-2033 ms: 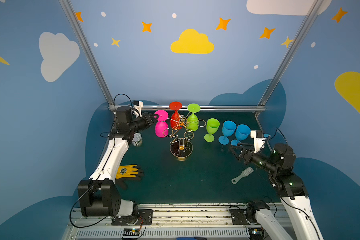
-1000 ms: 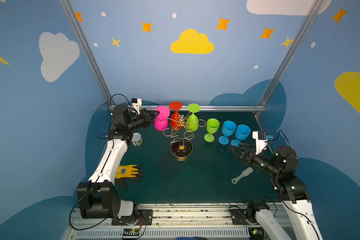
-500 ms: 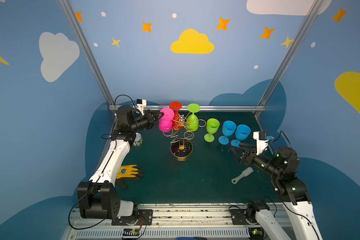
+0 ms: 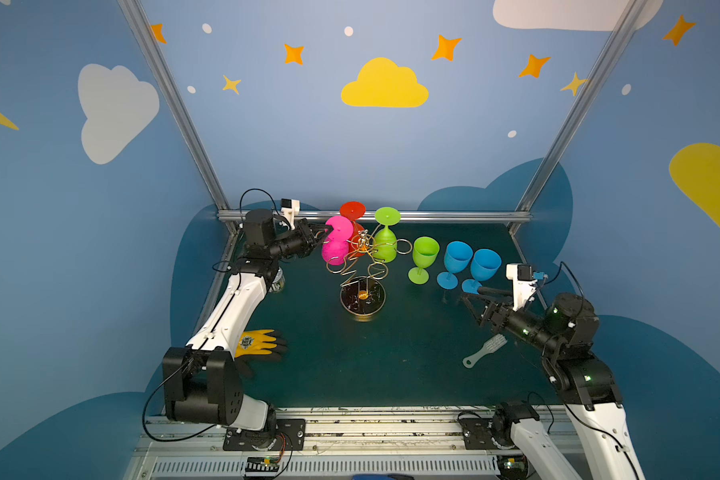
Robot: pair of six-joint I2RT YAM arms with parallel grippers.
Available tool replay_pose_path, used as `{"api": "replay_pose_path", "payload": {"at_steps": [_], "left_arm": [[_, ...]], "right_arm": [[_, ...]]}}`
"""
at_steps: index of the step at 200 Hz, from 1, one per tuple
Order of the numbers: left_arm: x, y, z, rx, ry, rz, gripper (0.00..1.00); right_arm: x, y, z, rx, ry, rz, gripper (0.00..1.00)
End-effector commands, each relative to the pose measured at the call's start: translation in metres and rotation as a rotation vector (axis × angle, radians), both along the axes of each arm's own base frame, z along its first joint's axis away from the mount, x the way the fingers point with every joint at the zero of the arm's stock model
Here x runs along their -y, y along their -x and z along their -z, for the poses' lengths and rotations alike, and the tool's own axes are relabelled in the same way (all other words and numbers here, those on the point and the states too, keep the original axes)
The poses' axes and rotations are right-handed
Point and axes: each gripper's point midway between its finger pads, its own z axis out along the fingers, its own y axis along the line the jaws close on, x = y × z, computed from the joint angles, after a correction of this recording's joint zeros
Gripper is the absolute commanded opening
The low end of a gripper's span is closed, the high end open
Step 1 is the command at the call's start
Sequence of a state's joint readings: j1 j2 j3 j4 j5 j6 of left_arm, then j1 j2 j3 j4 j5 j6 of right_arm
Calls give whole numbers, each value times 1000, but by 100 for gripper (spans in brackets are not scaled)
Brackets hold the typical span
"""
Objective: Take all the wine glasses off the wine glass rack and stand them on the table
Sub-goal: 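Pull the magenta glass off the rack hook with the left gripper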
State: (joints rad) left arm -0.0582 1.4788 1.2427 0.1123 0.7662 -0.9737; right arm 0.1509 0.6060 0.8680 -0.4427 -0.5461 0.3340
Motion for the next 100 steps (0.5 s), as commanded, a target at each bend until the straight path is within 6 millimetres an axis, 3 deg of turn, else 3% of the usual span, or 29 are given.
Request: {"api": "replay_pose_path", "payload": {"at_steps": [1,44,100], "left_arm": [[-1,-7,-28,93,1,-12,3],[-10,-18,-36,110,0,-41,3],[-36,-24,-28,92,3,-102,3]], "right_arm": [[0,5,-9,26,3,-4,75],[0,6,-9,26,7,-5,75],[1,6,-8,27,16,0,75]]}}
